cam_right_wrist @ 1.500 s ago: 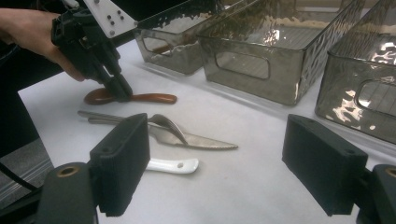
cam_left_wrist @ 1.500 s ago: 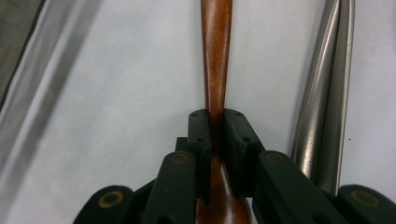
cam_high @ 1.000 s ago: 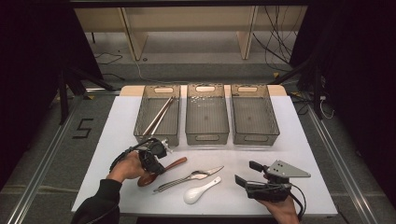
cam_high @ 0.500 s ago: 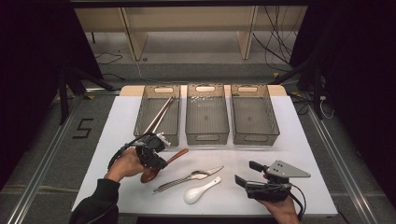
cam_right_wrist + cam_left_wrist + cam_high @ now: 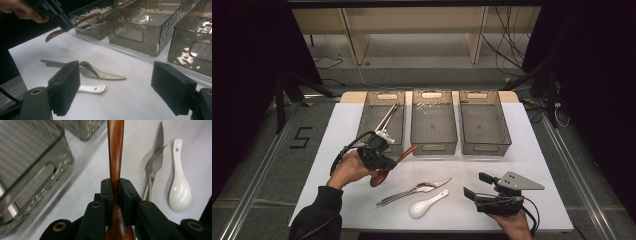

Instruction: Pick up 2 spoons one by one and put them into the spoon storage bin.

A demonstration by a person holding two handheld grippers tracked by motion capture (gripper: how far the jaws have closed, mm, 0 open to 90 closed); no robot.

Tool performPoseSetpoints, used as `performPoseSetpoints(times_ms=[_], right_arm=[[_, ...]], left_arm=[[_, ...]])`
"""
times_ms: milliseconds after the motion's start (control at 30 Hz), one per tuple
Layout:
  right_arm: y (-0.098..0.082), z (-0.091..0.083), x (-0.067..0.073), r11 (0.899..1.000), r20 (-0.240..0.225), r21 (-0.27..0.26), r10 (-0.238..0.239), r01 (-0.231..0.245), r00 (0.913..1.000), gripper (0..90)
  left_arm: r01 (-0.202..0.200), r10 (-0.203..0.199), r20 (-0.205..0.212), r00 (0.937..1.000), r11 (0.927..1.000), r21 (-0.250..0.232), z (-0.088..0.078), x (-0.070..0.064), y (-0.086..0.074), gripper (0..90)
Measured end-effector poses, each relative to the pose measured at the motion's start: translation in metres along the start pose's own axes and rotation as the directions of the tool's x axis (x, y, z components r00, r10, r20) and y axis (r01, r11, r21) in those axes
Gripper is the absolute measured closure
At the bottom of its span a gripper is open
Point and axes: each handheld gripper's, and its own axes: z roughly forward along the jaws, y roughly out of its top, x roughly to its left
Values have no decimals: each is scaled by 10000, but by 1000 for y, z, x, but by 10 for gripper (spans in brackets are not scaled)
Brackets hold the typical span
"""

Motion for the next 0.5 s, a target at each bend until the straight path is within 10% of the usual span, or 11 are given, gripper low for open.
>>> performPoseSetpoints(times_ms=[500], right_arm=[[0, -1, -1, 10000, 0, -74, 9, -9, 10000, 237]], left_arm=[[237, -236, 22, 9997, 9944, -1033, 0, 2, 43, 813]])
